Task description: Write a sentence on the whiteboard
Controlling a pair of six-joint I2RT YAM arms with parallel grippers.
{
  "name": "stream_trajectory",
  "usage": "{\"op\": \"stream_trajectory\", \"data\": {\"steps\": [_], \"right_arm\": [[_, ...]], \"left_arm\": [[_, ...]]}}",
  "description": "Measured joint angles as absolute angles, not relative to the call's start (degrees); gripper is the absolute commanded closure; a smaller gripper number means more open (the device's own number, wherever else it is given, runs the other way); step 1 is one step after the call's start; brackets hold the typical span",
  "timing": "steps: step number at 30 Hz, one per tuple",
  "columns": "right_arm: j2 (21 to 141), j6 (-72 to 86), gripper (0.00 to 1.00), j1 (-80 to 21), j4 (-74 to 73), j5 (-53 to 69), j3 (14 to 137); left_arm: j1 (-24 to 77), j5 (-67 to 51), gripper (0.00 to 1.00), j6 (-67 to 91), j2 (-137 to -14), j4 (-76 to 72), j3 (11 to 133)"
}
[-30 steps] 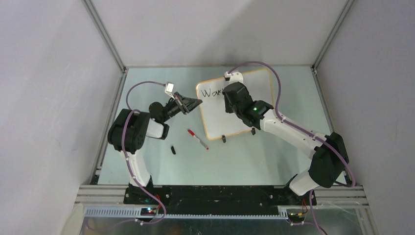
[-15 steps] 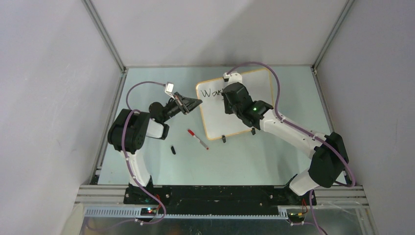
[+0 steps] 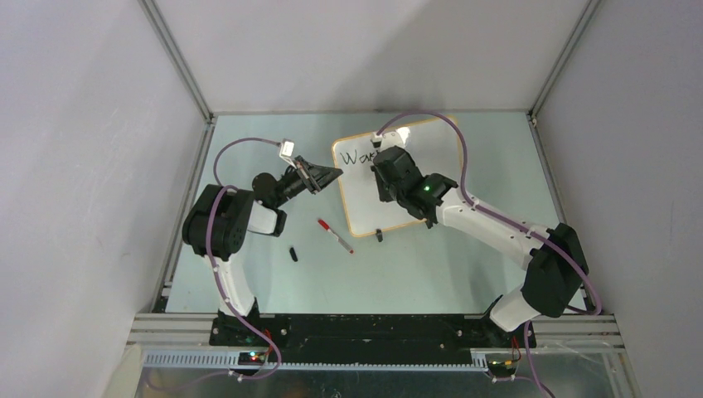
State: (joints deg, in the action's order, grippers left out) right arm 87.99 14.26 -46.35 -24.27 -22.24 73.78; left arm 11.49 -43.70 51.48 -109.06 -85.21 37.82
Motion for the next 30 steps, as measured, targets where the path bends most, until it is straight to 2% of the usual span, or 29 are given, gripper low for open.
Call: {"op": "stream_trajectory", "data": {"steps": [16, 30], "right_arm": [[88.0, 13.4, 1.00, -46.7, -24.8, -23.1, 73.9], [88.6, 13.0, 1.00, -46.7, -24.8, -23.7, 78.7]], "left_arm": [[11.5, -43.7, 1.00, 51.4, -108.7, -85.2, 37.6], [11.5, -43.7, 1.00, 51.4, -108.7, -85.2, 37.6]]}}
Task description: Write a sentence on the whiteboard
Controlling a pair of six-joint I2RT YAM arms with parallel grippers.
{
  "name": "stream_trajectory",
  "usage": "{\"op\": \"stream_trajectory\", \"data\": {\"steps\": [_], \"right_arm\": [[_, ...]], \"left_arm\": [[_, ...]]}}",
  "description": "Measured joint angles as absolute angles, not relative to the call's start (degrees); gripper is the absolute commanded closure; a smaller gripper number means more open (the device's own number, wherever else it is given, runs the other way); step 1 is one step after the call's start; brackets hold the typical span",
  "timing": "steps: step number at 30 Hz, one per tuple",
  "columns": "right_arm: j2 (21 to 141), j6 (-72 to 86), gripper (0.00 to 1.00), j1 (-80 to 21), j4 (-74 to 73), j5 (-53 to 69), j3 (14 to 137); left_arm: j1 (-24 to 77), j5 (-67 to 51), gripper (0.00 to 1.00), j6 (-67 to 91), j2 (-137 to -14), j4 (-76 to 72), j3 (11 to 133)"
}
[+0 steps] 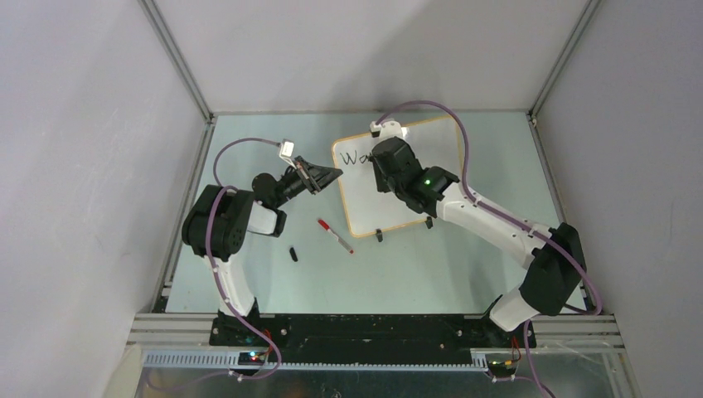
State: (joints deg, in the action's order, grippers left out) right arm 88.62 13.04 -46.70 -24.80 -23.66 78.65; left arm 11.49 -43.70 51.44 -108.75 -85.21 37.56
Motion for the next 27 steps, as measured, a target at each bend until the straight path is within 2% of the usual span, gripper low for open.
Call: {"op": "stream_trajectory", "data": {"steps": [27], "right_arm": [[90.6, 13.0, 1.00, -46.2, -25.1, -25.1, 78.7]], "left_arm": [[11.5, -43.6, 1.00, 51.4, -108.7, -85.2, 37.5]]}}
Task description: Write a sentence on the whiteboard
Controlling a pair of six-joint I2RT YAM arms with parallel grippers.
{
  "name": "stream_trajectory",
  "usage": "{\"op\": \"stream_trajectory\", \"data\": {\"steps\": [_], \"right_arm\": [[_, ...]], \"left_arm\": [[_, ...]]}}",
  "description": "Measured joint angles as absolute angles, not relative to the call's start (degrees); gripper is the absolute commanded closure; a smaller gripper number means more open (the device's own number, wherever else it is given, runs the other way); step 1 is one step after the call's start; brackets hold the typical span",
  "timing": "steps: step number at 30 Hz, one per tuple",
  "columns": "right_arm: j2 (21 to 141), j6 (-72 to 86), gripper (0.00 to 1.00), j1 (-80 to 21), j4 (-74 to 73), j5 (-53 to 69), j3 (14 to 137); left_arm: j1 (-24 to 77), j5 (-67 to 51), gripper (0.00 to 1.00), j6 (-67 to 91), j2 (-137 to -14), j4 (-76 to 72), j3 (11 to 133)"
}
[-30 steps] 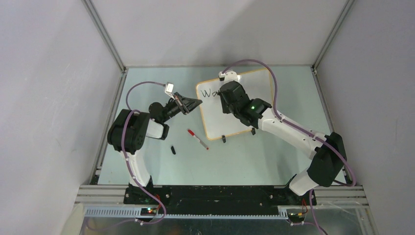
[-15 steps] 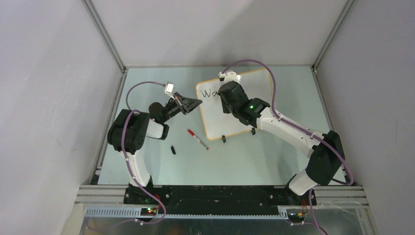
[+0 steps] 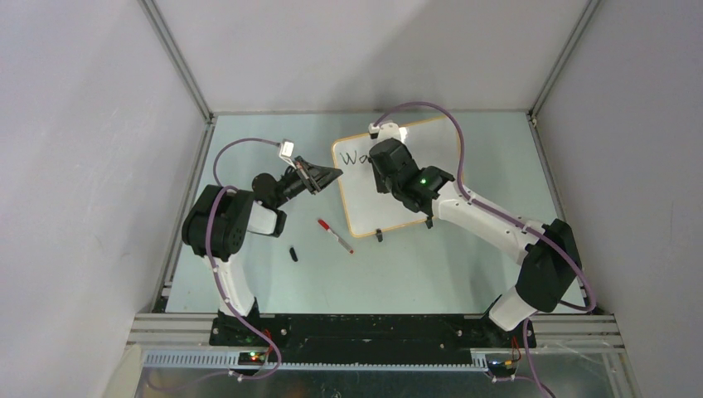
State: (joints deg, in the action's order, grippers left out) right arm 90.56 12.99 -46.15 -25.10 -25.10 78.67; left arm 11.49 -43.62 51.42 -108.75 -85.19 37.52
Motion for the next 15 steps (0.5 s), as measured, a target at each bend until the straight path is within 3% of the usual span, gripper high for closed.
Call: {"op": "stream_trajectory", "data": {"steps": [15], "right_arm": [[90.7, 13.3, 1.00, -46.3, -26.9, -25.7, 78.8]], "left_arm": [[11.5, -43.6, 1.00, 51.4, -108.7, -85.2, 37.5]]}}
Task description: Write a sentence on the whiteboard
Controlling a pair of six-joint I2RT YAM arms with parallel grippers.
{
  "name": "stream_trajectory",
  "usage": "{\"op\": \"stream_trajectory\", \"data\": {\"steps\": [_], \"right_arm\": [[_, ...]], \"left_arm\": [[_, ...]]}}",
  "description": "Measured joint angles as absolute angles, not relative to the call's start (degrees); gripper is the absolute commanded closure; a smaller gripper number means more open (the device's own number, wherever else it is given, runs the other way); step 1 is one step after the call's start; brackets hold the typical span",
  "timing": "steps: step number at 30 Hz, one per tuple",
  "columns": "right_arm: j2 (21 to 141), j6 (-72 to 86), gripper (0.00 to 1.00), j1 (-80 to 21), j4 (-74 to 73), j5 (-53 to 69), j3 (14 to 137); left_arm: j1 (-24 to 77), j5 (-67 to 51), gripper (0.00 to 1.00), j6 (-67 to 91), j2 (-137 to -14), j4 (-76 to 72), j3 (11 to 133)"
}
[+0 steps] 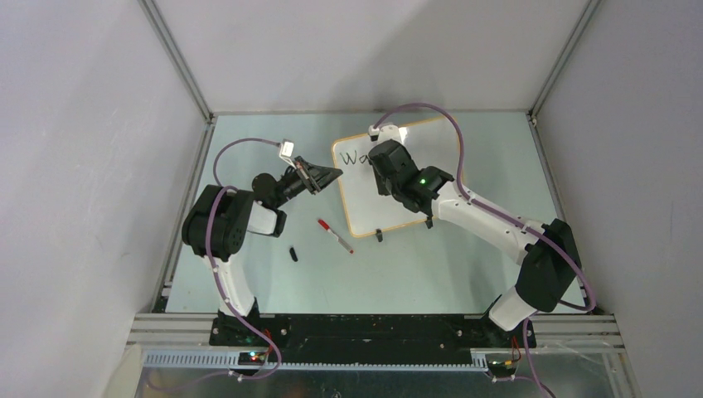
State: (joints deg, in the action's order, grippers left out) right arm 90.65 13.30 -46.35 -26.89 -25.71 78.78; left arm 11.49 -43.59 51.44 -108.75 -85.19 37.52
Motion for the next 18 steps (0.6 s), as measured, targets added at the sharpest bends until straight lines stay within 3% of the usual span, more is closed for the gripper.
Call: {"op": "stream_trajectory", "data": {"steps": [18], "right_arm": [[91.4, 13.9, 1.00, -47.0, -31.4, -25.0, 78.8]], "left_arm": [[11.5, -43.5, 1.00, 51.4, -108.7, -85.2, 37.5]]}}
